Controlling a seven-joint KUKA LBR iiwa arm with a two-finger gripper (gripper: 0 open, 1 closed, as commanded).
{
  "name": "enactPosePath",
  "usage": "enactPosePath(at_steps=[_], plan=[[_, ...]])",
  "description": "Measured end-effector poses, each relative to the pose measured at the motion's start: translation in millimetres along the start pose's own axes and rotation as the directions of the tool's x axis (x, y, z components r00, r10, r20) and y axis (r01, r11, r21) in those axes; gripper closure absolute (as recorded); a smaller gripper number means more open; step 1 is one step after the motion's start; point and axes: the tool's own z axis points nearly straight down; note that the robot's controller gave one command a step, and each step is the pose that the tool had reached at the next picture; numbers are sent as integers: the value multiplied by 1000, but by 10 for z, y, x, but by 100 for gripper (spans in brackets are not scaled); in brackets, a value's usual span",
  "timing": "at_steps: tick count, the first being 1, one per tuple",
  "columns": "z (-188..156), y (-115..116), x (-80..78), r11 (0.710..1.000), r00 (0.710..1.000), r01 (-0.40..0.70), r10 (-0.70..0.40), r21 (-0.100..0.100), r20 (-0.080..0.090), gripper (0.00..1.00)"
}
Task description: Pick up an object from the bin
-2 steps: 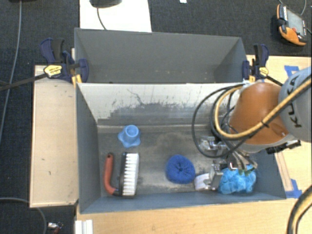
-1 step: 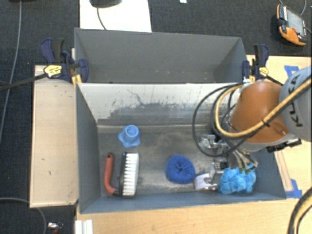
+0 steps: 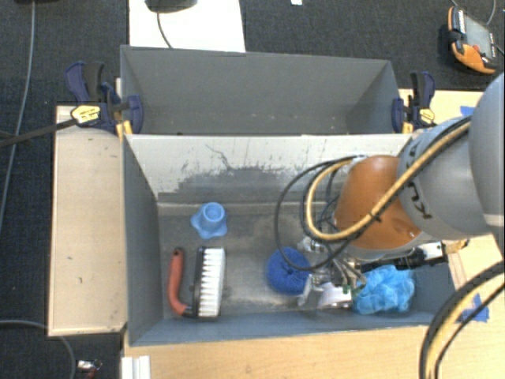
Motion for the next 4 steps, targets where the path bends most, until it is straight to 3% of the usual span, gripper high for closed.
enactPosePath(at_steps=[1, 2, 3, 4], plan=[[-501, -73, -2, 992, 992, -124, 124, 0, 8, 0], [-317, 107, 71, 998, 998, -55, 55, 1, -3, 0], [-20, 88, 8, 983, 983, -186, 186, 0, 5, 0], [-23, 134, -28, 970, 970, -242, 242, 0, 2, 100]])
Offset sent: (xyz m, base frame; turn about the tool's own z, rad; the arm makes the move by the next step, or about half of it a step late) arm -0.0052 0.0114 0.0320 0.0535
